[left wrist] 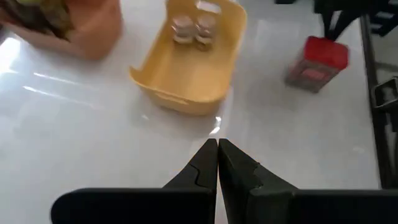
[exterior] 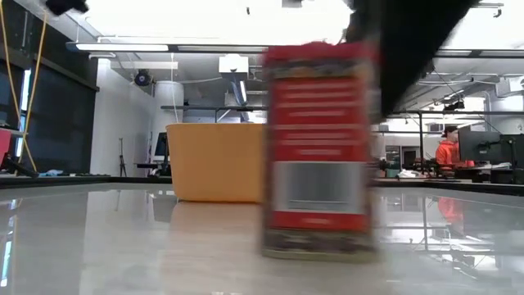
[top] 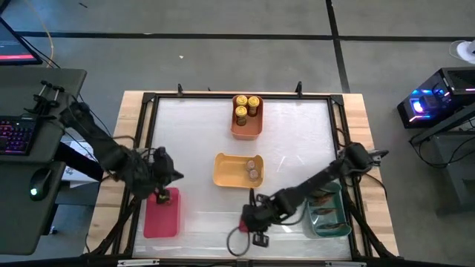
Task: Sort spices by type
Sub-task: Put the red seasoning can into the red bin
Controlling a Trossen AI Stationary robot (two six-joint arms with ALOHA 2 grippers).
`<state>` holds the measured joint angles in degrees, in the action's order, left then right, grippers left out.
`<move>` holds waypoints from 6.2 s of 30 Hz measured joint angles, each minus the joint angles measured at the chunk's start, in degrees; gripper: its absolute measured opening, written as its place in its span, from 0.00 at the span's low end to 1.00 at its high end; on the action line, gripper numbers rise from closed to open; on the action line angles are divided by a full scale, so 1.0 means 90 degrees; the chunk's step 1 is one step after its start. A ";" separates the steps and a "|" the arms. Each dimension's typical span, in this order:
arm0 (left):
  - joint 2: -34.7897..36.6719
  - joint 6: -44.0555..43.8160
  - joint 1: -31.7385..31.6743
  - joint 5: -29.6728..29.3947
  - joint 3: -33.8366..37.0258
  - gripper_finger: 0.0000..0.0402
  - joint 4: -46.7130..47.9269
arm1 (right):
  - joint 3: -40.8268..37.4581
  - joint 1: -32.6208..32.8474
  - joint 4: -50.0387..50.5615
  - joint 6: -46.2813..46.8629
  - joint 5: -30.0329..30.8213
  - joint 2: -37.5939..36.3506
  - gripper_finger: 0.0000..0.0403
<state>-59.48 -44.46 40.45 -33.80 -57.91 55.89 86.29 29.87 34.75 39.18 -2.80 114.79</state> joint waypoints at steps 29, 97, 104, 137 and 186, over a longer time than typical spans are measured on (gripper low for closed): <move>-0.0055 0.2270 -0.0458 0.1735 0.1409 0.12 -0.2726 | 0.2224 -0.1860 0.0550 -0.2772 0.0784 0.0009 0.00; -0.4039 0.5251 -0.1462 0.3539 -0.0415 0.62 -0.3733 | 0.2297 -0.1275 0.3950 -0.1032 0.2699 -0.1618 0.00; -0.4041 0.5407 -0.1596 0.3535 -0.0415 0.62 -0.3731 | 0.2297 -0.1275 0.3804 -0.1059 0.2699 -0.1618 0.00; -0.3860 0.5272 -0.1924 0.3862 -0.0420 0.46 -0.3595 | 0.2297 -0.1277 0.3677 -0.1130 0.2710 -0.1618 0.00; -0.2103 -0.3690 0.3269 0.1360 0.0692 0.56 0.0827 | 0.2297 -0.2275 0.2367 -0.2236 0.2429 -0.1618 0.00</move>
<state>-78.41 -77.67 69.87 -21.56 -51.68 63.33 106.96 9.40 56.05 19.05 19.06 100.22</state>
